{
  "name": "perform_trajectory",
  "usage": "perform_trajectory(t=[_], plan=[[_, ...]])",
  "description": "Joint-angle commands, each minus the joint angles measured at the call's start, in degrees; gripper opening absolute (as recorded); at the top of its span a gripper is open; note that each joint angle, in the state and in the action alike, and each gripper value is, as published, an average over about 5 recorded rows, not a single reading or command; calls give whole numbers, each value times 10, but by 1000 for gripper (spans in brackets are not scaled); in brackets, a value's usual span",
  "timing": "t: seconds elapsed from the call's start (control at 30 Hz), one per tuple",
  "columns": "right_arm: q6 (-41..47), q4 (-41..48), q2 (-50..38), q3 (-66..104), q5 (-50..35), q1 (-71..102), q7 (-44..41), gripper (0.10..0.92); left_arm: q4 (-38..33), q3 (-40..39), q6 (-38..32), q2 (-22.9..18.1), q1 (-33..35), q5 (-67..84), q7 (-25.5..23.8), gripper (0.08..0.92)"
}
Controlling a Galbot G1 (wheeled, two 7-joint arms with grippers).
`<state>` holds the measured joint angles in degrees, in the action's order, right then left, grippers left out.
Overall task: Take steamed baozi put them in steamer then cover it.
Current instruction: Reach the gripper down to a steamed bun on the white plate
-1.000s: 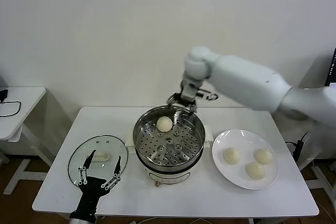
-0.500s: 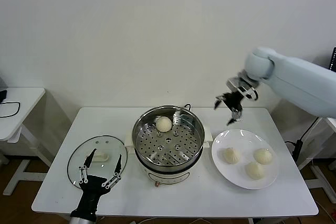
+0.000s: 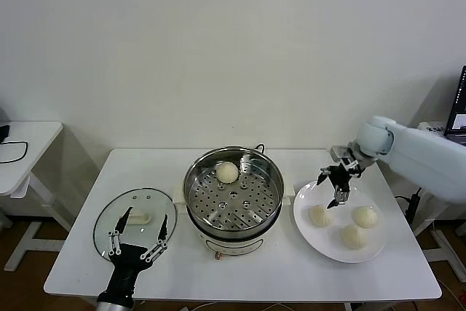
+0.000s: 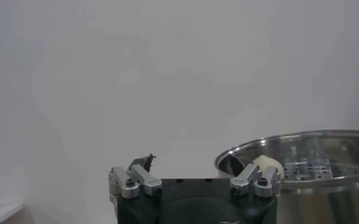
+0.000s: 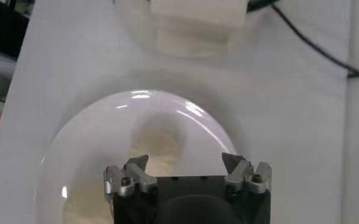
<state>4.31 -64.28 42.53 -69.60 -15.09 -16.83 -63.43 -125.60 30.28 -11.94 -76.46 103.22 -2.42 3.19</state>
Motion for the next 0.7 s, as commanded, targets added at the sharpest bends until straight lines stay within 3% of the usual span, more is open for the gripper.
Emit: perform_trajectory(t=[0.03,0.7], plan=[[17,10,1,7,4,44,18,823,4,0,-1,0,-1,0,1,823],[12,22,20,18,26,72,31,822,9,0,-1,0,-5,0,3,823]])
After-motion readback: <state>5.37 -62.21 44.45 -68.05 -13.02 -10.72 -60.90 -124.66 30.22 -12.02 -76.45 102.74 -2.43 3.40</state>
